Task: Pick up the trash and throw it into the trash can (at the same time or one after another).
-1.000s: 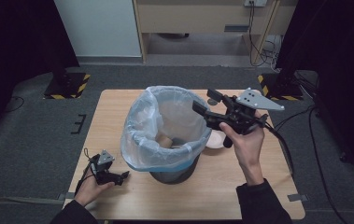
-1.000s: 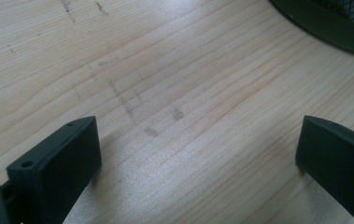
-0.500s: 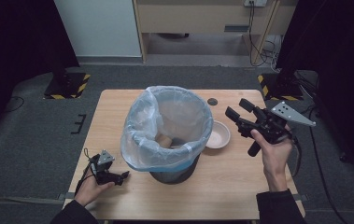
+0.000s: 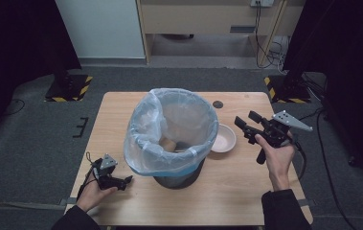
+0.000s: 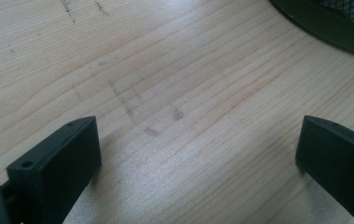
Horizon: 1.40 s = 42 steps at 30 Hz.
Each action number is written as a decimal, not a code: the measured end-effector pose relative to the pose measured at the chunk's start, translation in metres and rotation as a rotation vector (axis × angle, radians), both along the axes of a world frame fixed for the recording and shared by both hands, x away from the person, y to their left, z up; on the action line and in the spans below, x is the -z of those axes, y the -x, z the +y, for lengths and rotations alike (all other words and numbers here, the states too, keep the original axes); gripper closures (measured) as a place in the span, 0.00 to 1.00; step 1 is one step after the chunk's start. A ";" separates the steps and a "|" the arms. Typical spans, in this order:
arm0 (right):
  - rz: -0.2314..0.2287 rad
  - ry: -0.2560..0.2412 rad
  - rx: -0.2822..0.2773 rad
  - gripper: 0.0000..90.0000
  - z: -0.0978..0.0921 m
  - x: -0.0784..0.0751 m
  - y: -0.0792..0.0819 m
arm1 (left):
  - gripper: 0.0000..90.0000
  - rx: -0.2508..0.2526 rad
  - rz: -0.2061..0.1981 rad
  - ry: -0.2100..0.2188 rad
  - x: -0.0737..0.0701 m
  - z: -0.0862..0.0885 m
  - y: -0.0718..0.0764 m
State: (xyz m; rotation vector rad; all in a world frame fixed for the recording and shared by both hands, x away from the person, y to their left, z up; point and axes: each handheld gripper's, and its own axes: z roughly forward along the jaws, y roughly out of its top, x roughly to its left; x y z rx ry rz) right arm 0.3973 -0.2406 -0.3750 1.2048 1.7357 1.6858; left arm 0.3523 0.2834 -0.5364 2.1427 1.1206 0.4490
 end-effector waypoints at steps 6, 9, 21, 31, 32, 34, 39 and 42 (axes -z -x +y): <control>0.054 0.053 0.029 0.33 -0.002 0.021 -0.008 | 0.00 0.000 0.000 0.000 0.000 0.000 0.000; 0.098 0.079 0.050 0.33 -0.005 0.037 -0.015 | 0.00 0.000 0.000 0.000 0.000 0.000 0.000; 0.186 0.176 0.109 0.33 -0.003 0.071 -0.024 | 0.00 0.000 0.000 0.000 0.000 0.000 0.000; 0.250 0.234 0.150 0.34 0.000 0.103 -0.038 | 0.00 0.000 0.000 0.000 0.000 0.000 0.000; 0.250 0.234 0.150 0.34 0.000 0.103 -0.038 | 0.00 0.000 0.000 0.000 0.000 0.000 0.000; 0.265 0.257 0.153 0.35 0.002 0.111 -0.042 | 0.00 0.000 0.000 0.000 0.000 0.000 0.000; 0.293 0.264 0.143 0.35 0.004 0.118 -0.048 | 0.00 0.001 0.000 0.000 0.000 0.000 0.000; 0.294 0.270 0.137 0.36 0.005 0.119 -0.051 | 0.00 0.001 0.000 0.000 0.000 0.000 0.000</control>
